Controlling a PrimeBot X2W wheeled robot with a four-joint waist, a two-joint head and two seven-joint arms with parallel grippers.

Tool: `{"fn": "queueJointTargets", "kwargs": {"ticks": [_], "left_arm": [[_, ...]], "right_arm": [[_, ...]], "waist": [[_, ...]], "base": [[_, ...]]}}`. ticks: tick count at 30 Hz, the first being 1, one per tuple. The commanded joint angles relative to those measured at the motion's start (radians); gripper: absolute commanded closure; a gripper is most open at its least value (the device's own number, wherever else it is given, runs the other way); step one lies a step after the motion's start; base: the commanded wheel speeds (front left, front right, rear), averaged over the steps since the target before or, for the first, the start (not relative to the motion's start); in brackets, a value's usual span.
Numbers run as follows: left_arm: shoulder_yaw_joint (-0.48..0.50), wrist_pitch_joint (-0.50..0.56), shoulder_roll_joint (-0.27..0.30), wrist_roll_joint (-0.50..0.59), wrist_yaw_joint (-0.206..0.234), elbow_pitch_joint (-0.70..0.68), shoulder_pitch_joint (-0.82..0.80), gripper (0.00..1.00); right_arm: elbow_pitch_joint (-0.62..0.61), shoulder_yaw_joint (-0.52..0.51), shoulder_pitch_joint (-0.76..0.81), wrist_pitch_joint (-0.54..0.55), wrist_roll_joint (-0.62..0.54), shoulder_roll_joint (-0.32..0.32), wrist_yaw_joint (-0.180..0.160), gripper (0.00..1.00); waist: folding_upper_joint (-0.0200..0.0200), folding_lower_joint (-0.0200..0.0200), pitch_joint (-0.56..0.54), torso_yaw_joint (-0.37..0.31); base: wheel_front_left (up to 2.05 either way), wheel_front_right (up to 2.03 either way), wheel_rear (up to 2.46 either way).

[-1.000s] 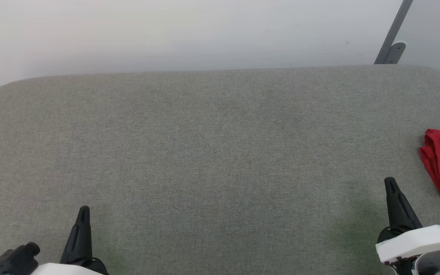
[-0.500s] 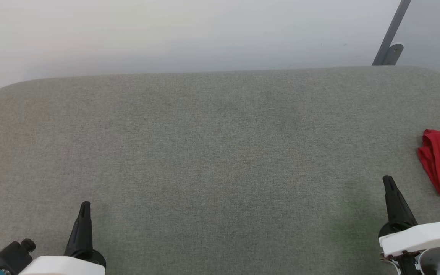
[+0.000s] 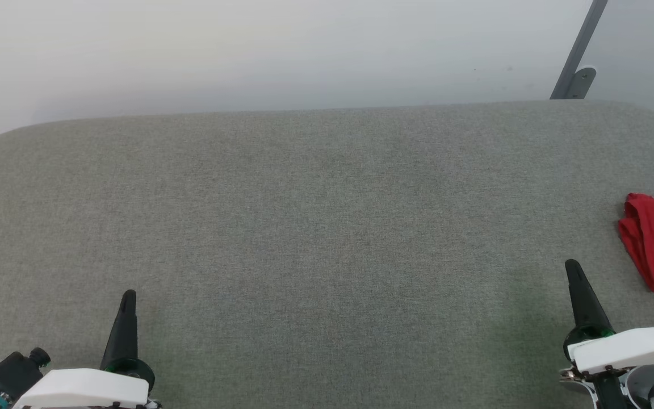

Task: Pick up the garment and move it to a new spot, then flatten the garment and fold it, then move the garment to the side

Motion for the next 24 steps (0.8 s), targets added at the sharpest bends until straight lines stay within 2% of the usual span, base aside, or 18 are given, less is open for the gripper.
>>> {"fn": "queueJointTargets", "kwargs": {"ticks": [1, 24], "left_arm": [[0.007, 0.007, 0.002, -0.030, 0.001, -0.003, -0.022, 1.00], [0.021, 0.069, -0.017, -0.244, 0.001, 0.028, -0.067, 1.00]], "right_arm": [[-0.007, -0.003, -0.025, 0.007, 0.033, -0.001, -0.001, 1.00], [0.025, -0.007, -0.046, 0.044, 0.259, 0.010, -0.001, 1.00]], "waist": [[-0.0001, 0.0000, -0.001, 0.000], [-0.0001, 0.0000, -0.011, -0.007]], "base": [[0.00, 0.00, 0.00], [0.00, 0.00, 0.00]]}}
